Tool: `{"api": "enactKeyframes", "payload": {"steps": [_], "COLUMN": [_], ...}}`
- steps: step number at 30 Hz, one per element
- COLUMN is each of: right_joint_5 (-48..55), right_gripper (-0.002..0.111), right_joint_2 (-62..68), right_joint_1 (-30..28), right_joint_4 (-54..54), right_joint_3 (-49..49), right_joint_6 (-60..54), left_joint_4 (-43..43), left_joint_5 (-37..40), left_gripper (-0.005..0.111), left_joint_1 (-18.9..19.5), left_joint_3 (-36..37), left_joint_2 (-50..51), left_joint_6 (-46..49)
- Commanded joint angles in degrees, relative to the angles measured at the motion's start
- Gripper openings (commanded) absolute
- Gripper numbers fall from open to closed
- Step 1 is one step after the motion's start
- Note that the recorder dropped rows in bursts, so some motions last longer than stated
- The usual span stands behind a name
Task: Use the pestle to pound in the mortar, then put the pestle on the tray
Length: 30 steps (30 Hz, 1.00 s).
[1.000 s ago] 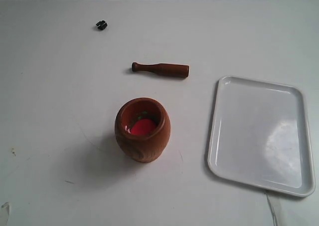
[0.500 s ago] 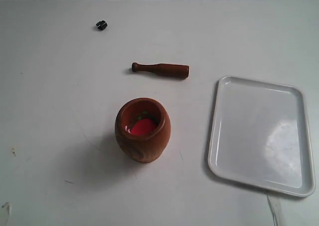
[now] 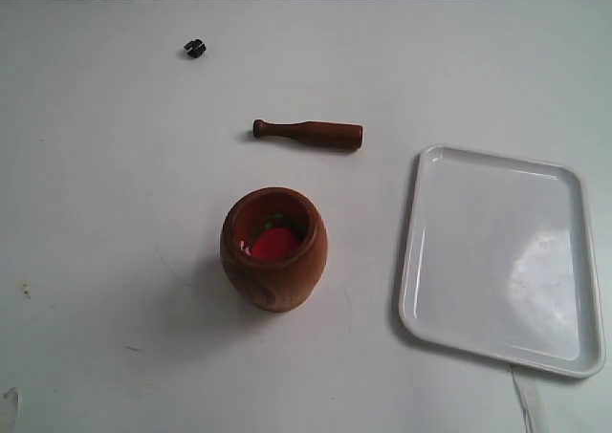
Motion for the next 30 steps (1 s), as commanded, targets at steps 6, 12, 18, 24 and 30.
{"api": "enactKeyframes", "payload": {"steps": [6, 12, 18, 24, 30], "right_joint_5": [17.50, 13.59, 5.48, 6.74, 22.92], "right_gripper": [0.000, 0.000, 0.000, 0.004, 0.008], "right_joint_2": [15.89, 20.05, 23.87, 30.53, 39.80], "right_joint_1": [0.37, 0.47, 1.85, 6.46, 10.12], "right_joint_4": [25.36, 31.41, 31.07, 29.83, 29.79], "right_joint_3": [-16.15, -18.07, -18.07, -18.71, -32.25], "right_joint_6": [-31.46, -55.02, -55.31, -59.63, -58.70], "left_joint_4": [-0.42, -0.42, -0.42, -0.42, -0.42], "left_joint_5": [-0.17, -0.17, -0.17, -0.17, -0.17], "left_gripper": [0.000, 0.000, 0.000, 0.000, 0.000], "left_joint_1": [-0.44, -0.44, -0.44, -0.44, -0.44], "left_joint_3": [0.03, 0.03, 0.03, 0.03, 0.03], "left_joint_2": [-0.07, -0.07, -0.07, -0.07, -0.07], "left_joint_6": [-0.47, -0.47, -0.47, -0.47, -0.47]}}
